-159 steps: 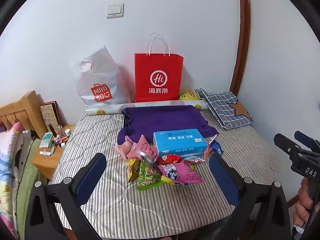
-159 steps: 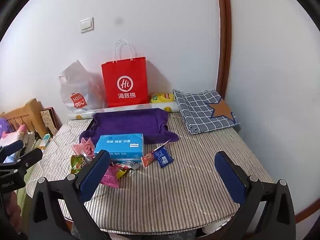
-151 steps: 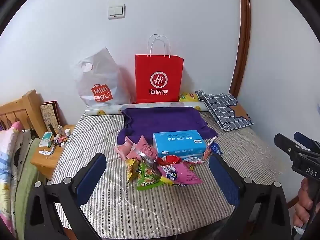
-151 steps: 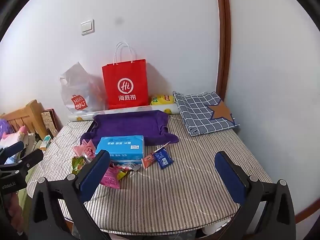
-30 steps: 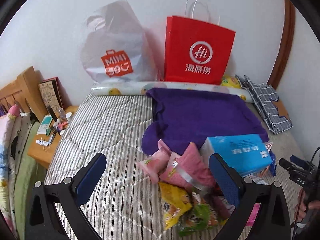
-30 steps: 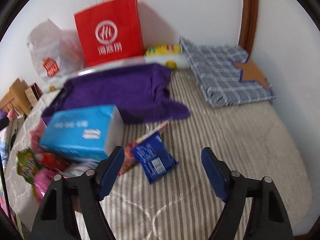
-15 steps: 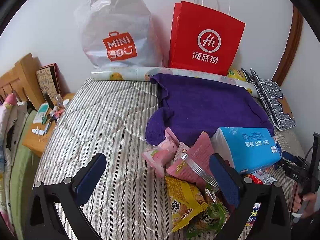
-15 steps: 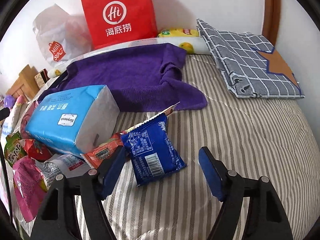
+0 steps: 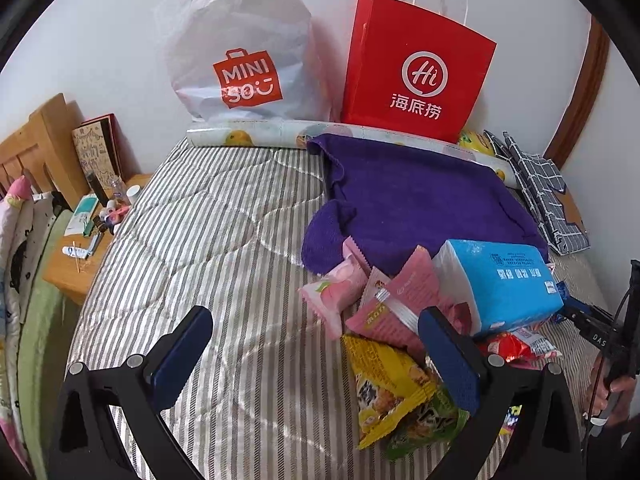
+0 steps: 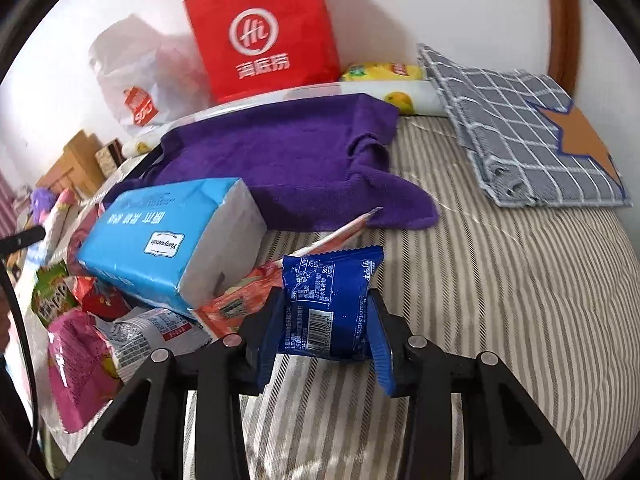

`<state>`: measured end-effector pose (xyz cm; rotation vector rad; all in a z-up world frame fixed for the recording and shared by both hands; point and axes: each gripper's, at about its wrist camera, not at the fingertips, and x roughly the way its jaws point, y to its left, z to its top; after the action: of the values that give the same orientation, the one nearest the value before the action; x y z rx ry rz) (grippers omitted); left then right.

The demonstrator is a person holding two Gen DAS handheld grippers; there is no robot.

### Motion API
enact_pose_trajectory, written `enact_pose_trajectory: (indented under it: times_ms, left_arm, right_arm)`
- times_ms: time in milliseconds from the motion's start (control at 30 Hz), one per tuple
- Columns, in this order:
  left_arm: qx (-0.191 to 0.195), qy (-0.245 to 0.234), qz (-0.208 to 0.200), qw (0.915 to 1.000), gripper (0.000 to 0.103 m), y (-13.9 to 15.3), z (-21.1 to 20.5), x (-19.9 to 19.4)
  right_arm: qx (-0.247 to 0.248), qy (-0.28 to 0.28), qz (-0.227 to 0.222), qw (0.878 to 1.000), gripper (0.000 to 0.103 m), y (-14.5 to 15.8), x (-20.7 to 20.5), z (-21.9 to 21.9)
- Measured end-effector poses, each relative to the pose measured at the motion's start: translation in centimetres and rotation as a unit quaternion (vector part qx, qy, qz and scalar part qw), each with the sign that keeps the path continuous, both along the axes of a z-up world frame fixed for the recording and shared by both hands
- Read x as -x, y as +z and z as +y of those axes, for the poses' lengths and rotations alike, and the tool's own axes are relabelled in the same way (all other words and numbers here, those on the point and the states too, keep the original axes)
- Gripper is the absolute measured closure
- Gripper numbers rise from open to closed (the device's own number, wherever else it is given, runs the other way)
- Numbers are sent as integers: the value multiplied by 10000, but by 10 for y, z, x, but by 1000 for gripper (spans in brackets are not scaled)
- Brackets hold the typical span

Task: Organize snacks
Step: 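Reach the right tool to the blue biscuit packet and close on it, then lift the blue packet with the right tool while the left tool grasps the yellow chip bag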

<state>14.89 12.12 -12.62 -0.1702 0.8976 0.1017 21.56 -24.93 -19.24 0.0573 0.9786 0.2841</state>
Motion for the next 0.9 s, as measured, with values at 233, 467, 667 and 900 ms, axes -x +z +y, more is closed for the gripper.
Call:
enact_pose_trajectory:
  times_ms: [233, 467, 667, 900]
  left_arm:
    - [362, -165, 74, 9992, 0, -8, 4, 6]
    - [187, -519, 381, 9977, 19, -26, -18, 2]
    - [483, -775, 606, 9940, 41, -43, -20, -1]
    - [720, -852, 706, 9912, 49, -56, -20, -8]
  right_arm:
    - [171, -302, 189, 9992, 63, 3, 29, -10]
    - [294, -379, 236, 9986, 61, 0, 47, -4]
    - [422, -447, 281, 9977, 60, 1, 51, -1]
    - [705, -532, 352, 9955, 54, -8, 44, 10]
